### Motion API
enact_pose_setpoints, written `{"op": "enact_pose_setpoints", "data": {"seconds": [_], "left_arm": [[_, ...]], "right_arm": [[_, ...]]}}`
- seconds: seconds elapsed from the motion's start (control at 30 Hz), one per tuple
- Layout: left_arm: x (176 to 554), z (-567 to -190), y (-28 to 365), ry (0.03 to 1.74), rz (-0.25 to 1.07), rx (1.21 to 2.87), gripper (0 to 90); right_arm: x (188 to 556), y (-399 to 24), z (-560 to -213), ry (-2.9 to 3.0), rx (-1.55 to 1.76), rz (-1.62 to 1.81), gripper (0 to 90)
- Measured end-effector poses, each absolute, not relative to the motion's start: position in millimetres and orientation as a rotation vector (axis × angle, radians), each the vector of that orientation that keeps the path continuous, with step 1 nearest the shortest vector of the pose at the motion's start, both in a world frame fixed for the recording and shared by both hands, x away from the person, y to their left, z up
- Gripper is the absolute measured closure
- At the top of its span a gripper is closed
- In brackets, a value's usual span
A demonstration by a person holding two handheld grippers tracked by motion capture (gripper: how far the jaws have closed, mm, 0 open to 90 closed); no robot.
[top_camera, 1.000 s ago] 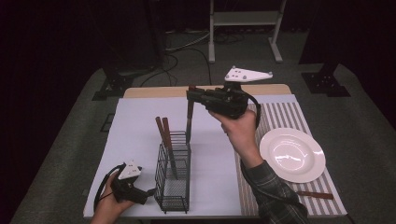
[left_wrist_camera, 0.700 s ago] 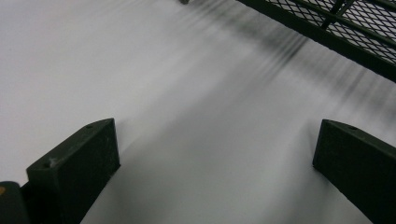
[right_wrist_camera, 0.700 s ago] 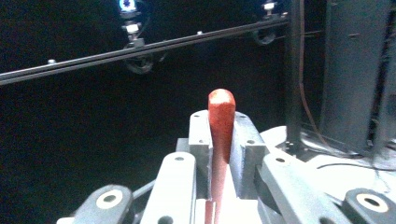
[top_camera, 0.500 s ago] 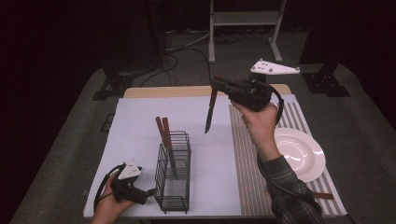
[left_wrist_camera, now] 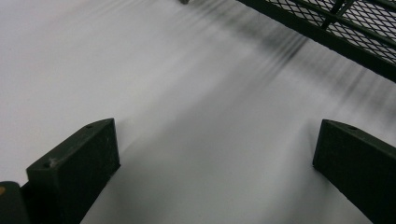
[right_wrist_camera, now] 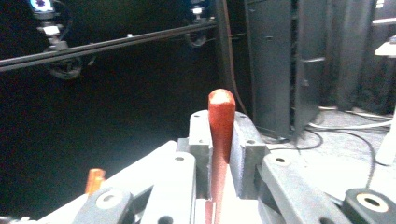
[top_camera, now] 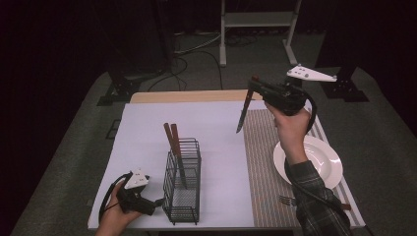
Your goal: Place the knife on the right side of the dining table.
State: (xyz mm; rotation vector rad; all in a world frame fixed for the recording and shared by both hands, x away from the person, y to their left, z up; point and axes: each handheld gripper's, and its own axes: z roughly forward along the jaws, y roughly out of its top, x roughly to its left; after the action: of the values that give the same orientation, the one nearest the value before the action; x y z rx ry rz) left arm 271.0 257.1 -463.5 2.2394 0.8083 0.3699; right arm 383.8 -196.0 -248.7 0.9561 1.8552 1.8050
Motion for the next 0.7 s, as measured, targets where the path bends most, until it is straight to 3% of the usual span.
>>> {"op": "enact_pose_setpoints", "data": {"seconds": [0.7], "left_arm": [[271.0, -463.7, 257.0, 0.809, 0.371, 2.239, 0.0]], "right_arm": [[422.1, -248.4, -316.3, 1.716, 1.144, 1.612, 80.0]]}}
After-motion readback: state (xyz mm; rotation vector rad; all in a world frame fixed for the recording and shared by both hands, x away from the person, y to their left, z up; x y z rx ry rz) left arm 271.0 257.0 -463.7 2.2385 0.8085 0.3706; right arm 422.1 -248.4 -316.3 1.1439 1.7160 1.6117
